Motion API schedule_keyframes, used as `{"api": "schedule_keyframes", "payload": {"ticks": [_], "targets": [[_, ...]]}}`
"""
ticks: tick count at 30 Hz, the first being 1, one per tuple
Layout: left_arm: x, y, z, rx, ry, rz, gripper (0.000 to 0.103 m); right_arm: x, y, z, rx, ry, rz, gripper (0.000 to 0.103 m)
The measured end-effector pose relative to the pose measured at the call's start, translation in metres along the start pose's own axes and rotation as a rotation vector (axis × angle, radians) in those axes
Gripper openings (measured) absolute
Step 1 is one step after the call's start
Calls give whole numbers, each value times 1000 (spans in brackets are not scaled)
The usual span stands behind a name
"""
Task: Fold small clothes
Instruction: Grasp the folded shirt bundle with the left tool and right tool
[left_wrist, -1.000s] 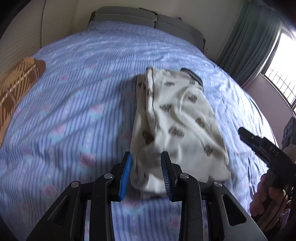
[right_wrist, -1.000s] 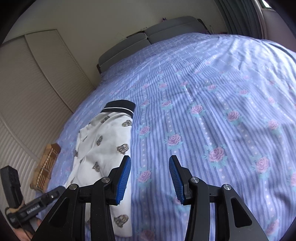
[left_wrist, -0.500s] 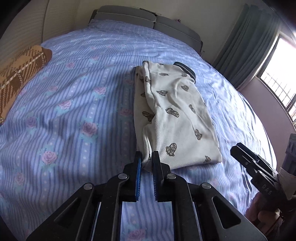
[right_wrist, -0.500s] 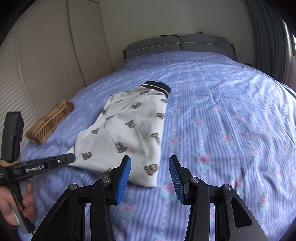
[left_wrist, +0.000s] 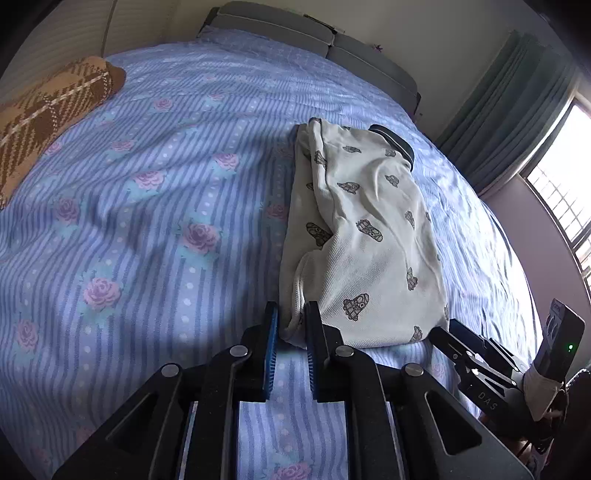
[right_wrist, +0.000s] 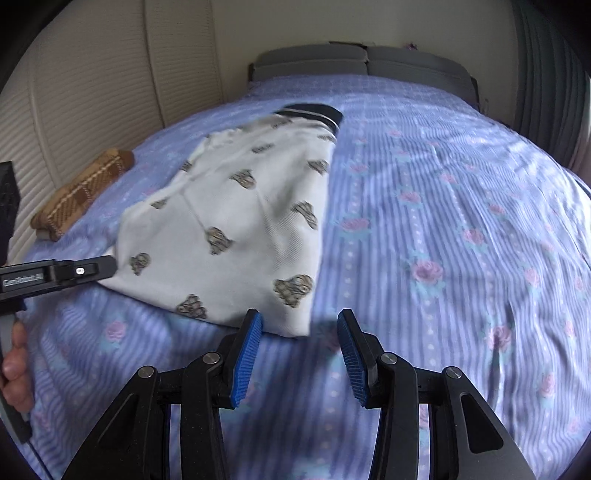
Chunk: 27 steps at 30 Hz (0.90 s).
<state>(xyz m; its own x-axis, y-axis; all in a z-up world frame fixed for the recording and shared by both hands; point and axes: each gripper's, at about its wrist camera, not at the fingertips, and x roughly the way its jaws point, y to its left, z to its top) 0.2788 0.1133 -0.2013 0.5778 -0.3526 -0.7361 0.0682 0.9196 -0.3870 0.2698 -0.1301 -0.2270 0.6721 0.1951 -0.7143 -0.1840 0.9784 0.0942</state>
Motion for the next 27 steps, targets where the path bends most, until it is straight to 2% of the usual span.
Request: {"api": "schedule_keyframes", "payload": {"ticks": [3, 5, 7, 11, 12, 14, 21, 24, 27], "targets": [[-4, -2, 1, 13, -16, 7, 18, -2, -7, 1, 40, 6, 31, 44], [-6, -5, 3, 28, -28, 15, 37, -7, -7, 3, 44, -10, 38, 44], [-9, -11, 4, 44, -39, 26, 48, -11, -5, 5, 40, -18, 50, 44], [-7, -16, 5, 45, -28, 33, 56, -19, -2, 11, 39, -34, 67, 46], [-5, -16, 5, 33, -22, 32, 56, -21, -2, 13, 36, -39, 66, 49], [0, -15, 6, 10, -7, 22, 56, -24, -3, 17, 36, -53, 60, 65], [21, -26, 10, -44, 38, 13, 59, -26, -29, 44, 144, -46, 139, 67], [26, -30, 11, -47, 44, 35, 60, -18, -46, 67, 164, -32, 174, 68], [30, -24, 13, -94, 44, 21, 60, 3, -62, 94, 174, 9, 230, 68]]}}
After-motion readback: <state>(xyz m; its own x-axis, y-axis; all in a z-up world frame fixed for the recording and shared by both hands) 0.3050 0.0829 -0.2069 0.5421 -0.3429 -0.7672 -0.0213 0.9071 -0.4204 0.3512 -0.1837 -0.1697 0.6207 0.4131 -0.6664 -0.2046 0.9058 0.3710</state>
